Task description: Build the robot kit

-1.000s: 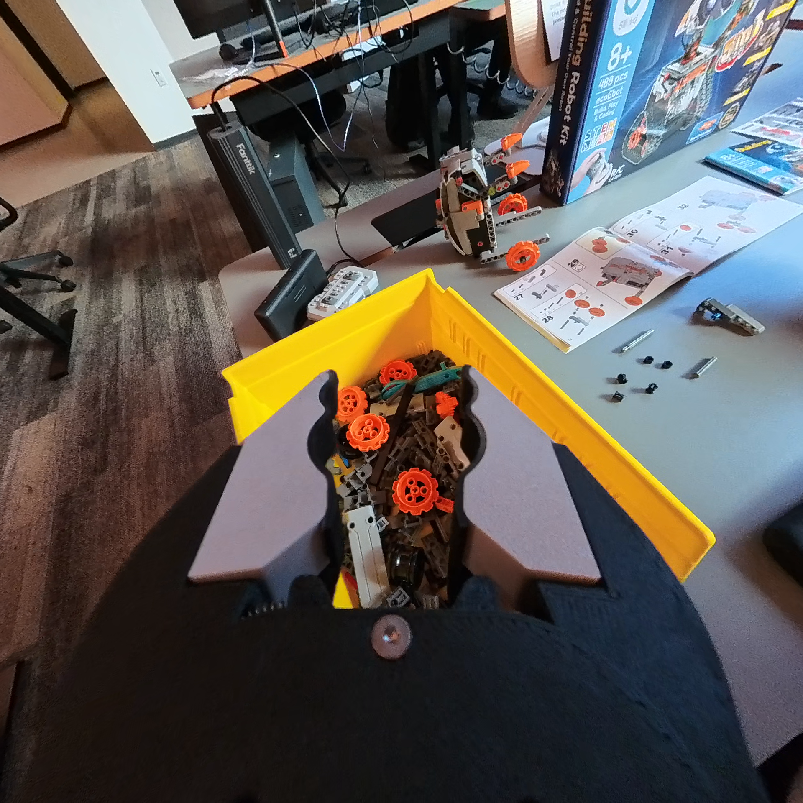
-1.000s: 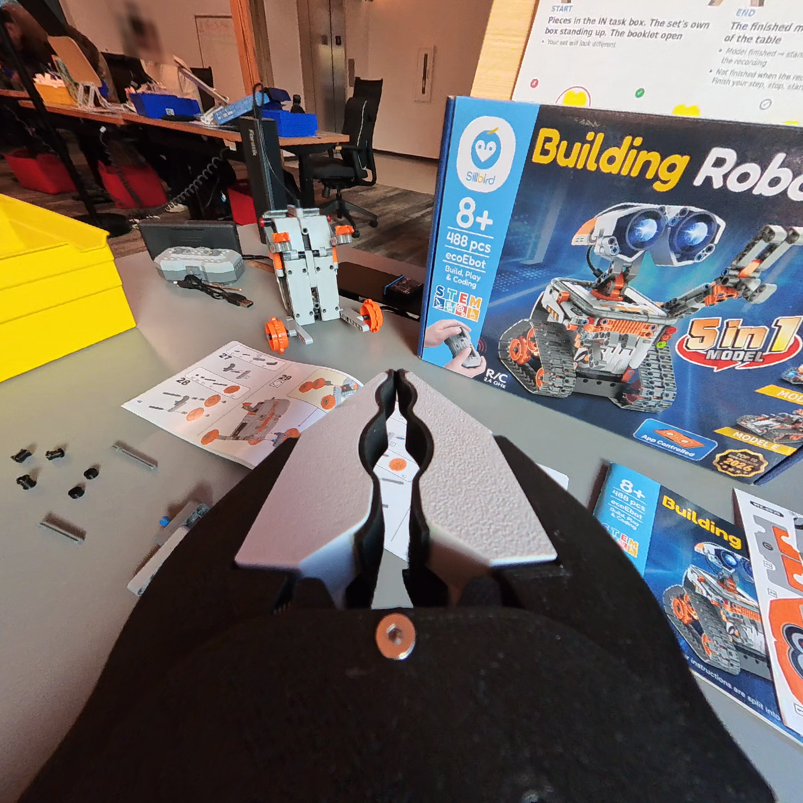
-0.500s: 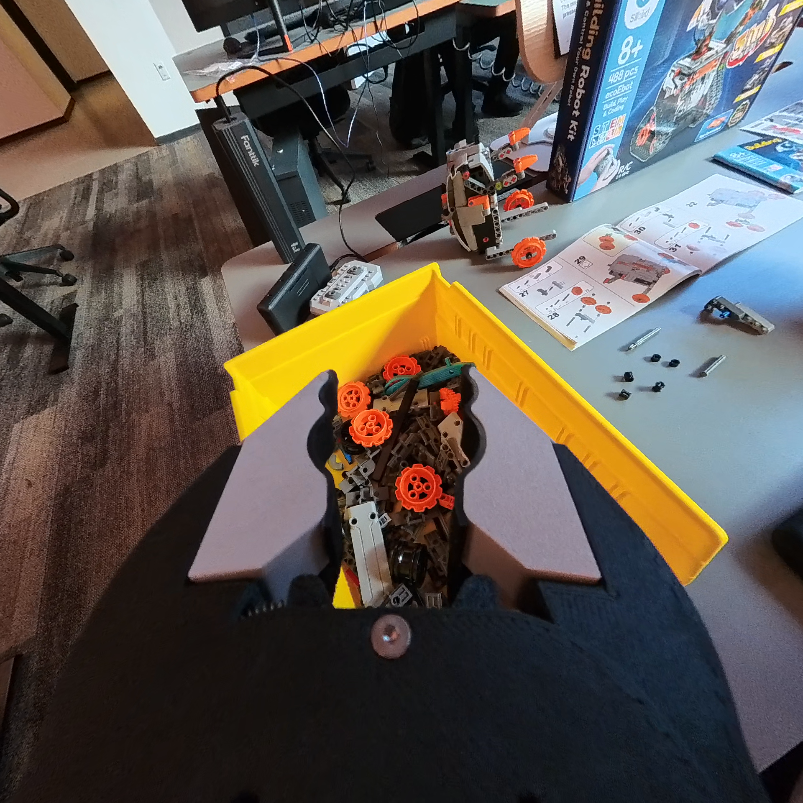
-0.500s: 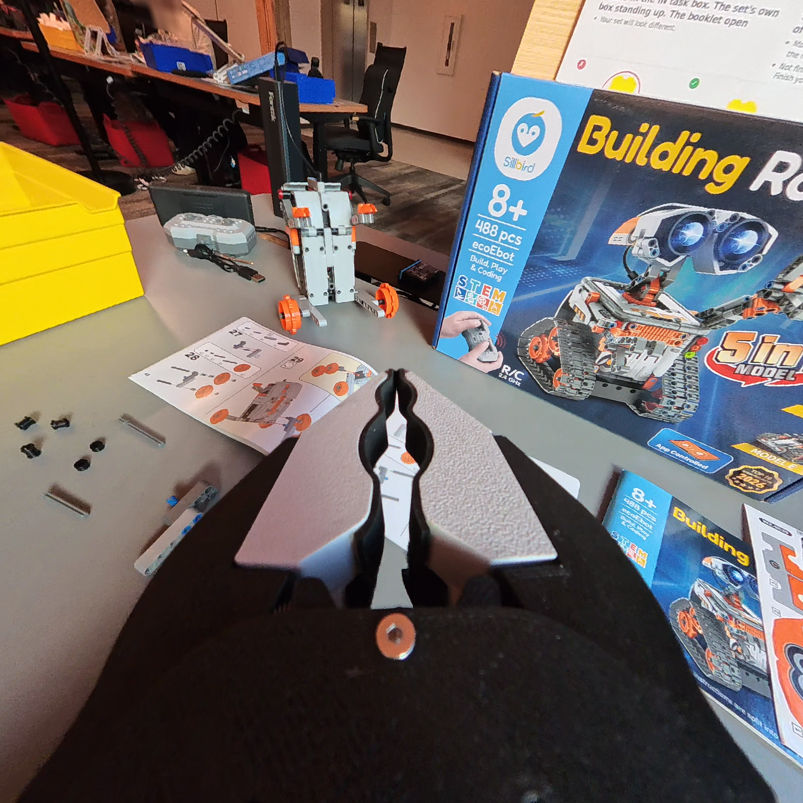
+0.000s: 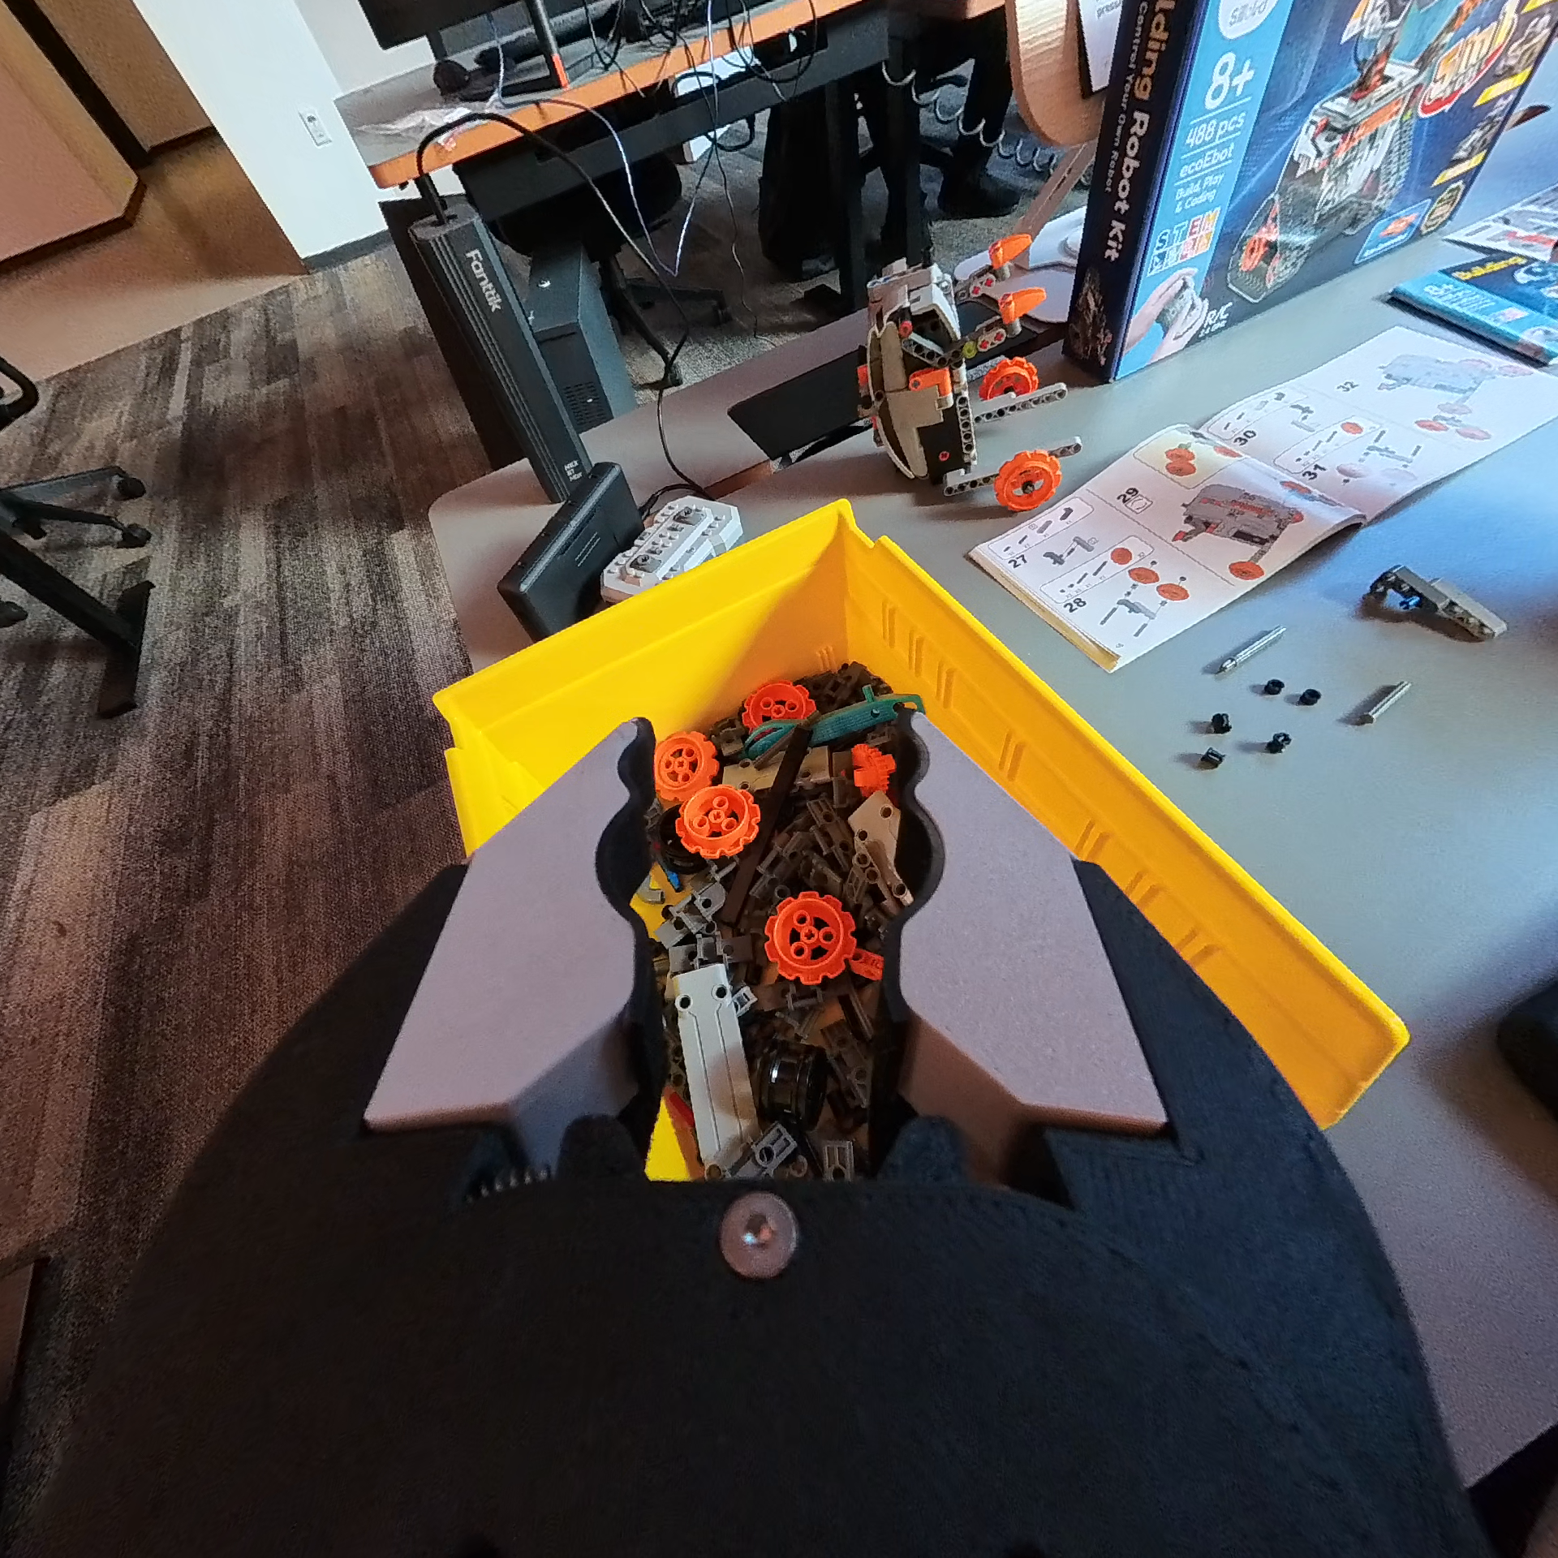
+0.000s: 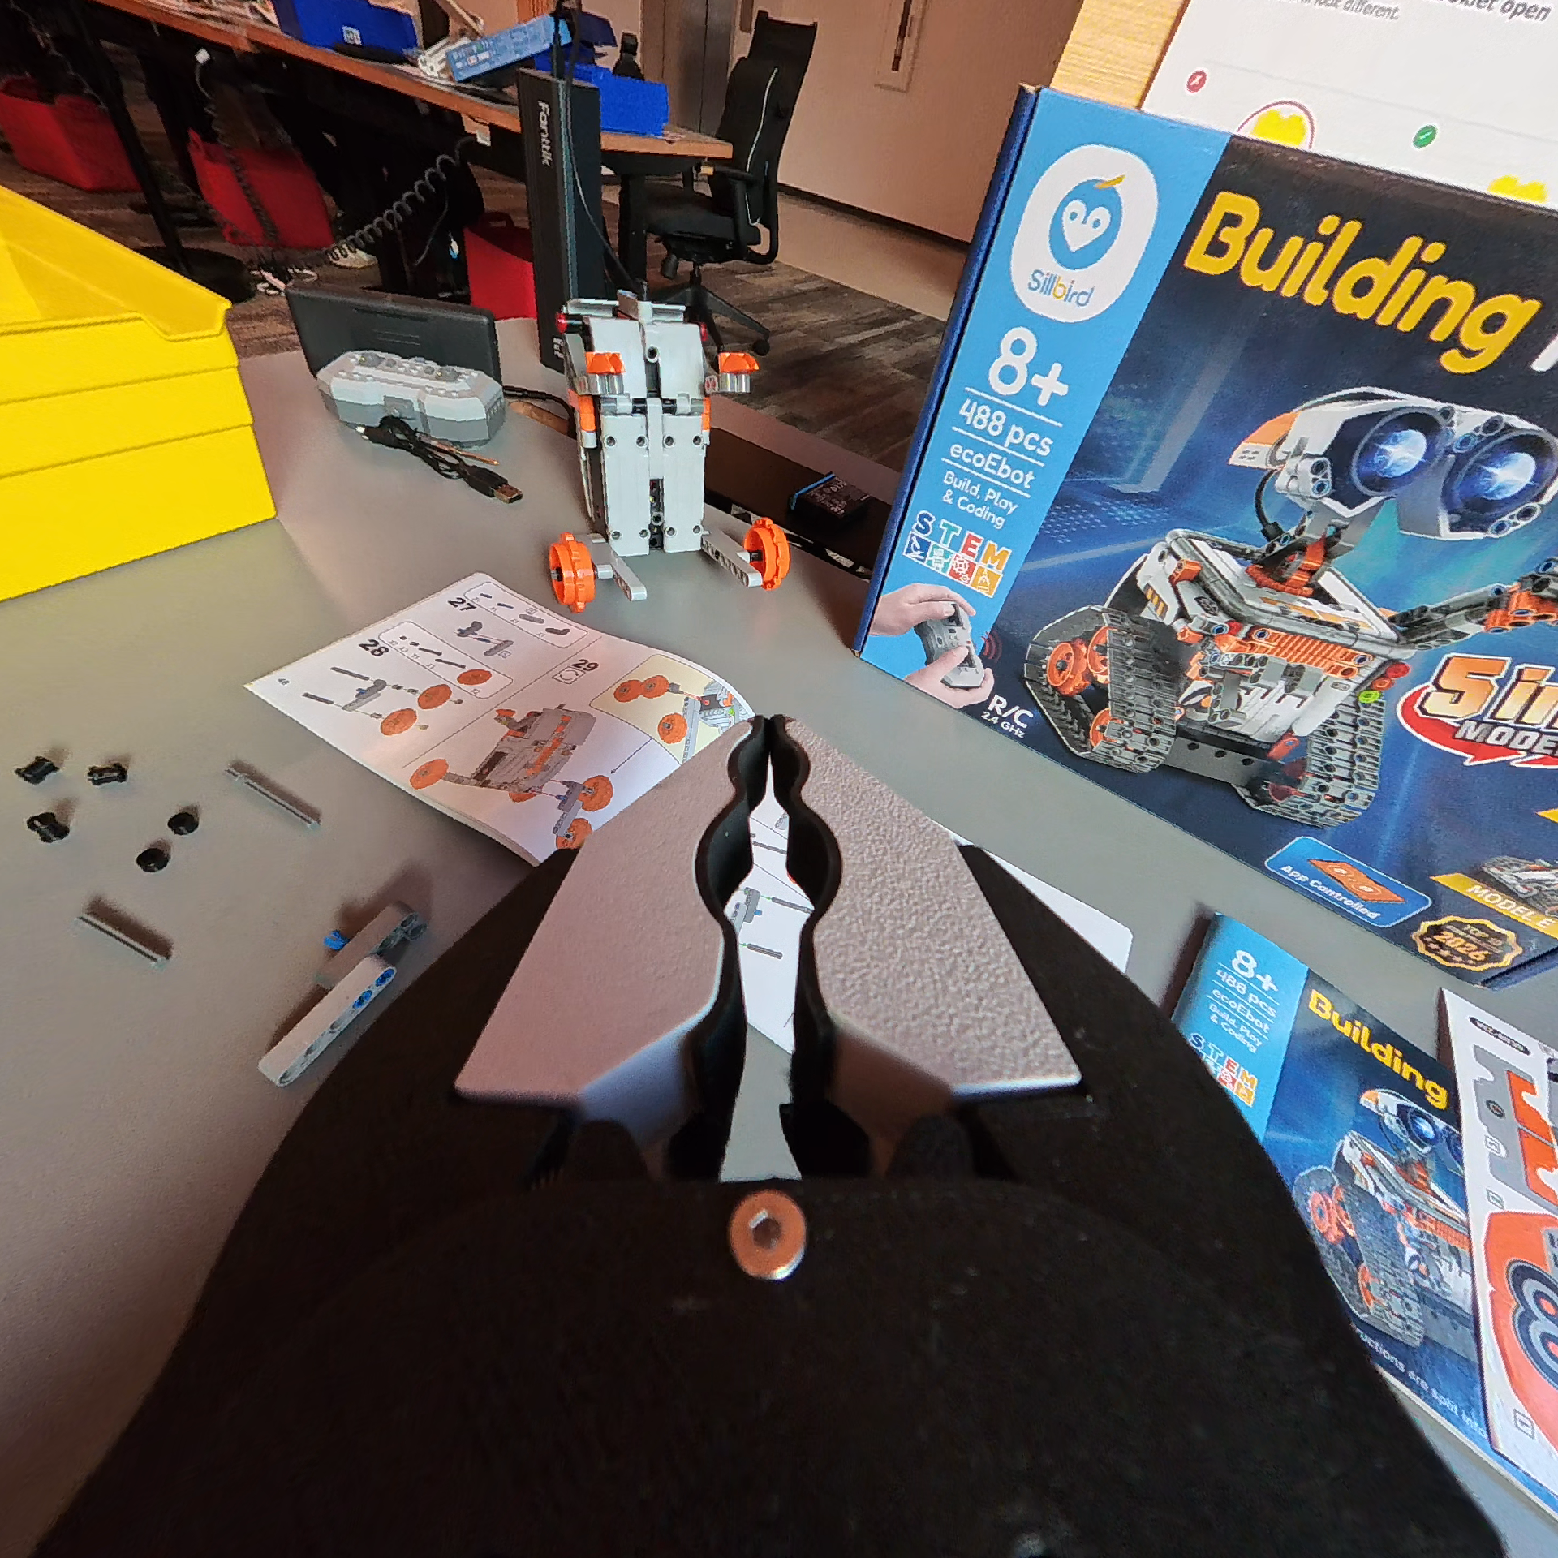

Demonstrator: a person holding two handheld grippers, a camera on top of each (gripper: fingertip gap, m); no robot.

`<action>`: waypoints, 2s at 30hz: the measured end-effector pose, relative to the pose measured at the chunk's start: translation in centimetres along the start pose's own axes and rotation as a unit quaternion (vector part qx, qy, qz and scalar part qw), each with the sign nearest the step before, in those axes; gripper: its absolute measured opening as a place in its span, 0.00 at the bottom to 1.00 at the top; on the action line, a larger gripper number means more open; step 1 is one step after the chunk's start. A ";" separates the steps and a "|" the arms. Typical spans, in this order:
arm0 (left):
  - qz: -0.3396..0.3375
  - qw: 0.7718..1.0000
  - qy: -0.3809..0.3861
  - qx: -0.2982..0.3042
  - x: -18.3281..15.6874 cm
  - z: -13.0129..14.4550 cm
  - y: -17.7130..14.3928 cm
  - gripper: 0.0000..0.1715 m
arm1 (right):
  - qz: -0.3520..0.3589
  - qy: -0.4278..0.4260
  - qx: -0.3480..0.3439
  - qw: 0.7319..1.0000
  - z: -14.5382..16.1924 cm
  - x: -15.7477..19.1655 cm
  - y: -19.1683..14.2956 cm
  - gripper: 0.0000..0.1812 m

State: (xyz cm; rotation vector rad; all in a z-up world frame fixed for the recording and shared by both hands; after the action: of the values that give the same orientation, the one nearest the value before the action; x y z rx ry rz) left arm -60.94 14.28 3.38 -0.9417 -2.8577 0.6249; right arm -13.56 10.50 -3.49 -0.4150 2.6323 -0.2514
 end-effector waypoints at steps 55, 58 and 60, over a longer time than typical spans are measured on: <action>-0.001 0.999 0.014 -0.033 -2.4 -1.1 -5.6 0.33 | 0.025 -0.049 0.040 0.998 1.3 -0.7 -0.4 0.00; -0.011 0.999 0.018 -0.033 -2.3 -0.8 -6.7 0.33 | 0.037 -0.079 0.065 0.994 1.2 -0.9 -2.0 0.00; -0.017 0.999 0.014 -0.038 -2.0 -0.6 -7.4 0.33 | 0.031 -0.095 0.077 0.992 1.3 -0.3 -3.3 0.00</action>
State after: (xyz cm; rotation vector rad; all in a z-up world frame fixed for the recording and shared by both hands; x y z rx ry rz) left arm -63.34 7.97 7.04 -0.9030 -2.8837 0.5004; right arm -11.84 7.35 -3.69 -0.2884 2.4148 -0.3734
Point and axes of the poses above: each gripper's, where its closed fingertips meet, y out along the fingers, z out of its underside, x = y × z across the jaws, the point moved 5 cm from there along -y, back along the fingers, and after that the axes turned 15 degrees about -y, right-handed, at the moved point
